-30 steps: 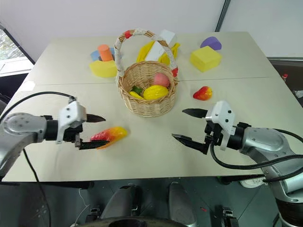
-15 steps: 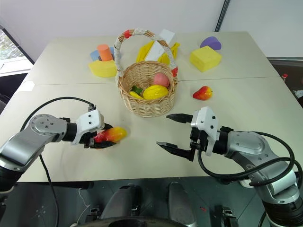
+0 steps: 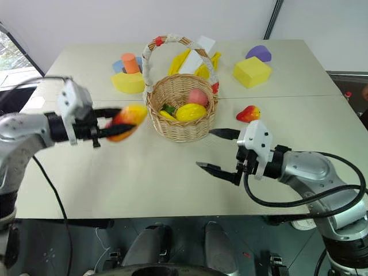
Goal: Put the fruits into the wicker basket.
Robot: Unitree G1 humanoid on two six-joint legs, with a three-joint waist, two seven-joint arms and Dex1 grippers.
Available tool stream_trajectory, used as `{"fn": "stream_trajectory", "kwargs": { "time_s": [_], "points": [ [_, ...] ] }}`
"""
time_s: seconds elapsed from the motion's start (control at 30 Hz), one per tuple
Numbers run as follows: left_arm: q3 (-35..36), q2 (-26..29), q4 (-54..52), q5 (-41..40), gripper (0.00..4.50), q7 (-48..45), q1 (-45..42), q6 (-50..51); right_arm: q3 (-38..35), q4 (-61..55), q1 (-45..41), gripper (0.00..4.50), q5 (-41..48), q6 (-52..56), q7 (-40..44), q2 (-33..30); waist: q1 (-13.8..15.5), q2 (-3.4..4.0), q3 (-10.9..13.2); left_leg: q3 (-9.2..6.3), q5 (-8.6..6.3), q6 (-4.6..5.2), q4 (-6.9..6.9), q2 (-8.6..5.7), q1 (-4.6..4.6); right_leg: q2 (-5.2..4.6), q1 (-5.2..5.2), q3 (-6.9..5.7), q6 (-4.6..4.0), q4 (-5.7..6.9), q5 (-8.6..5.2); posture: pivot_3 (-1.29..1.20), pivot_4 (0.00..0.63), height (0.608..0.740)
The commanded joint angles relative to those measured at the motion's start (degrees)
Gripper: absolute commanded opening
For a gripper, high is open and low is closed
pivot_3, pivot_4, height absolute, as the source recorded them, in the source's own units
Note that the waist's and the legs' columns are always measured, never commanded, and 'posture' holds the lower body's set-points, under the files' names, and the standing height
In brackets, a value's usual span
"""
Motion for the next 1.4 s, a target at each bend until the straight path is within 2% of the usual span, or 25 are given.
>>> {"fn": "stream_trajectory", "kwargs": {
  "time_s": [0.03, 0.1, 0.23, 0.37, 0.4, 0.5, 0.53, 0.63, 0.83, 1.0, 1.13, 1.4],
  "points": [
    [-5.8, -7.1, 3.2, 6.2, 1.65, 8.4, -7.4, -3.8, -0.5, 0.5, -1.9, 4.50, -0.6, -1.3, 0.2, 0.1, 0.2, -0.02, 0.0, -0.02, 0.00, 0.00, 0.01, -0.03, 0.00, 0.02, 0.00, -0.01, 0.00, 0.01, 0.00, 0.00, 0.150, 0.740],
    [-8.1, -11.8, 6.6, 8.3, 1.65, 11.8, -11.0, -3.8, 0.1, 0.4, -2.4, 4.50, -0.7, -1.2, -0.2, 0.6, 0.4, -0.03, 0.0, -0.01, 0.00, -0.01, 0.01, -0.06, 0.00, 0.04, -0.01, -0.01, 0.01, 0.02, 0.01, 0.00, 0.150, 0.740],
    [-13.7, -16.9, 13.0, 13.6, 1.65, 13.4, -14.5, -7.9, 0.3, -0.5, -2.5, 4.50, -0.8, -0.8, -1.7, 1.4, -0.4, -0.03, 0.0, 0.01, 0.01, -0.01, -0.02, -0.03, -0.02, 0.07, -0.12, 0.01, 0.01, 0.07, 0.00, 0.00, 0.150, 0.740],
    [-14.1, -21.2, 19.1, 14.6, 1.65, 13.8, -16.3, -10.6, -0.6, -2.1, -0.9, 4.50, -0.7, -0.2, -3.4, 1.6, -0.3, -0.03, 0.0, 0.02, 0.03, -0.03, -0.02, -0.03, -0.03, 0.07, -0.14, 0.02, 0.00, 0.08, 0.00, 0.00, 0.150, 0.740],
    [-13.7, -21.9, 19.9, 14.5, 2.69, 13.7, -16.4, -11.0, -0.9, -2.3, -0.5, 4.50, -0.8, -0.1, -3.9, 1.7, -0.4, -0.04, 0.0, 0.02, 0.03, -0.03, -0.01, -0.03, -0.03, 0.07, -0.14, 0.02, 0.00, 0.09, 0.00, 0.00, 0.150, 0.740],
    [-13.0, -22.5, 20.2, 14.5, 4.12, 12.9, -16.4, -12.3, -2.2, -2.1, 0.5, 4.50, -1.1, 0.3, -5.6, 1.8, -0.3, -0.04, 0.0, 0.01, 0.03, -0.03, -0.01, -0.03, -0.03, 0.07, -0.14, 0.02, 0.00, 0.09, 0.00, 0.00, 0.150, 0.740],
    [-12.6, -22.5, 19.8, 13.9, 4.46, 12.4, -16.2, -12.5, -2.8, -1.5, 0.7, 4.50, -1.0, 0.6, -6.5, 1.9, -0.3, -0.03, 0.0, 0.02, 0.03, -0.03, -0.01, -0.03, -0.03, 0.06, -0.14, 0.02, 0.00, 0.09, 0.00, 0.00, 0.150, 0.740],
    [-9.1, -22.9, 17.1, 8.6, 4.46, 9.7, -14.5, -12.1, -3.5, 3.7, -0.5, 4.50, -4.7, 0.8, -11.3, 3.1, -0.4, -0.04, 0.0, 0.02, 0.03, -0.04, -0.01, -0.03, -0.03, 0.05, -0.14, 0.02, 0.01, 0.09, 0.00, 0.00, 0.150, 0.740],
    [-4.7, -20.4, 9.4, -0.1, 4.46, 4.5, -7.4, -8.7, -1.4, 20.9, -9.2, 4.50, -15.5, -1.7, -20.8, 6.7, -0.5, 0.00, 0.0, 0.06, 0.09, -0.14, -0.02, -0.02, -0.01, 0.03, -0.19, 0.08, 0.00, 0.18, 0.00, 0.00, 0.150, 0.740],
    [-6.3, -16.4, 4.3, -1.2, 4.46, 1.6, -1.1, -6.9, 2.5, 39.3, -19.3, 4.50, -22.1, -6.9, -21.4, 10.1, -0.6, 0.03, 0.0, 0.15, 0.10, -0.15, -0.04, 0.01, 0.02, 0.09, -0.22, 0.13, -0.01, 0.22, 0.00, 0.00, 0.150, 0.740],
    [-6.5, -14.9, 2.6, -1.3, 4.46, 1.3, 1.0, -6.9, 1.2, 53.2, -26.7, 4.50, -23.1, -7.3, -23.0, 13.0, -0.5, 0.03, 0.0, 0.16, 0.10, -0.14, -0.03, -0.06, -0.01, 0.08, -0.23, 0.12, 0.00, 0.23, 0.01, 0.00, 0.150, 0.740],
    [-6.4, -14.2, 1.1, -2.6, 4.46, 1.6, 1.8, -6.0, -0.7, 62.0, -30.7, 4.50, -22.0, -7.2, -20.9, 15.5, -0.6, 0.03, 0.0, 0.15, 0.07, -0.10, -0.05, -0.05, -0.04, 0.05, -0.24, 0.11, -0.01, 0.20, 0.01, 0.00, 0.150, 0.740]
  ]
}}
